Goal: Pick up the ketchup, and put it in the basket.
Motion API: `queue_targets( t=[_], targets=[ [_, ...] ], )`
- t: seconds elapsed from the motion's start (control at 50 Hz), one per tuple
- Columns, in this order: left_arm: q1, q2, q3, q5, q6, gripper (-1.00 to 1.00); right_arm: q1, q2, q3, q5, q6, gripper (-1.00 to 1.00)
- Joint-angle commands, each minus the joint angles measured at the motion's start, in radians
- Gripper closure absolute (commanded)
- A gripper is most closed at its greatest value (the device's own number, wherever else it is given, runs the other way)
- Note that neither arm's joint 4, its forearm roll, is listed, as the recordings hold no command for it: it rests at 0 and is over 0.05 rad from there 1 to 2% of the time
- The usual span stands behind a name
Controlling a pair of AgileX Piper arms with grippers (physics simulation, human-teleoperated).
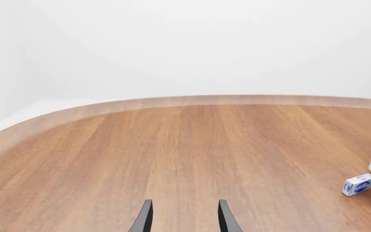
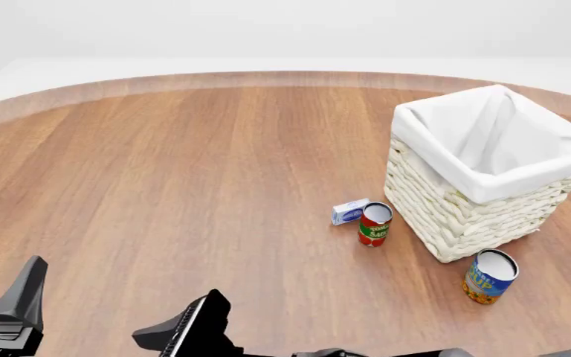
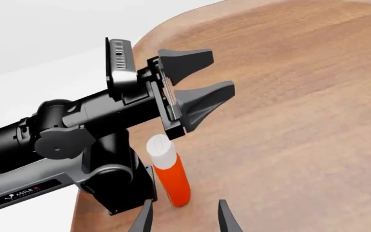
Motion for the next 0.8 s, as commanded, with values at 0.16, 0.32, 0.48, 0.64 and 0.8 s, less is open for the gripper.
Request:
queue_targets(
  t=[0.16,0.32,0.48,0.64,0.8],
  targets=[
    [0.0,0.0,0.0,0.0,0.0,-1.0,0.025,0.045,-0.048,0.01,0.011,-1.0],
    [0.0,0.0,0.0,0.0,0.0,-1.0,0.033,0.054,-0.069,0.029,0.01,-1.0],
    [0.0,0.0,0.0,0.0,0.0,-1.0,0.042,0.069,-0.089,0.039,0.009,-1.0],
    [0.0,0.0,0.0,0.0,0.0,-1.0,0.063,0.085,-0.106,0.035,0.014,-1.0],
    [0.0,0.0,0.0,0.0,0.0,-1.0,0.069,0.108,-0.13,0.045,0.016,-1.0]
  ],
)
